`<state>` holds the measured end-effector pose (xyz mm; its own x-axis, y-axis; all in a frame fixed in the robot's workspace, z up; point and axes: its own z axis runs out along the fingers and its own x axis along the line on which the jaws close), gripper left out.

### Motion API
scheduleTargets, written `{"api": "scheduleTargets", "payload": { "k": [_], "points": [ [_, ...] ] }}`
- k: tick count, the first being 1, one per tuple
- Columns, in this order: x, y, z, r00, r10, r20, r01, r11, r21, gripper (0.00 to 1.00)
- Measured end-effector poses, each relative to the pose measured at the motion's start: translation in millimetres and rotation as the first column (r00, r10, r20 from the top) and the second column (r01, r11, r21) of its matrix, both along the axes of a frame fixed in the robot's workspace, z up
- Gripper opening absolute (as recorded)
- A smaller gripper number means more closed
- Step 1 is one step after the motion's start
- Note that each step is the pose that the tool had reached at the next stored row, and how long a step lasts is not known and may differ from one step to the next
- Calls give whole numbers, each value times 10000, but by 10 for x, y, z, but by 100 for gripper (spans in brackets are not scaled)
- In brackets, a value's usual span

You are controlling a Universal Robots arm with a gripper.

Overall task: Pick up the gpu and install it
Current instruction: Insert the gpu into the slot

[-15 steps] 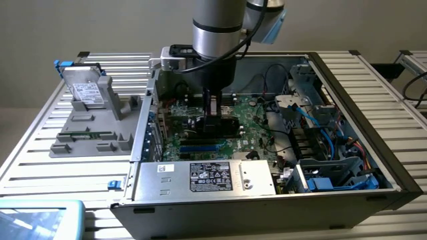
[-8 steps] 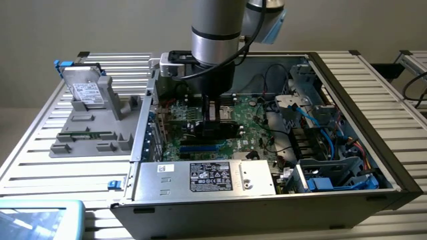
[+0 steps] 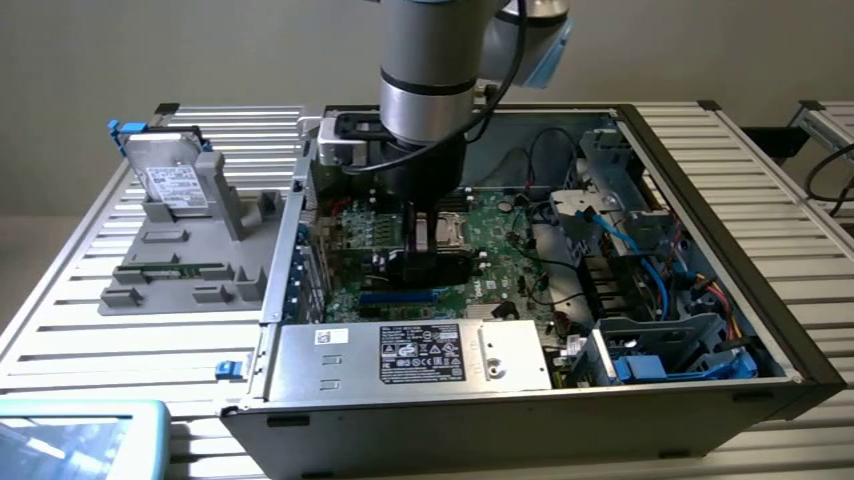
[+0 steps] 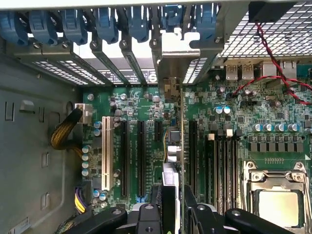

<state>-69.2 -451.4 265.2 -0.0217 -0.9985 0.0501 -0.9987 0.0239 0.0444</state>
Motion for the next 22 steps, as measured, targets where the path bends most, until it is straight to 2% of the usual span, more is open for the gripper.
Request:
{"api": "scheduleTargets", "payload": {
  "k": [10,19,22],
  "points": [
    [-61,-4,-101,10000,-22,-15,22,10000,3,28],
    [-102,11,-125,10000,-58,-16,58,10000,9,28],
    [-133,12,-126,10000,-61,-16,61,10000,60,28]
  ]
}}
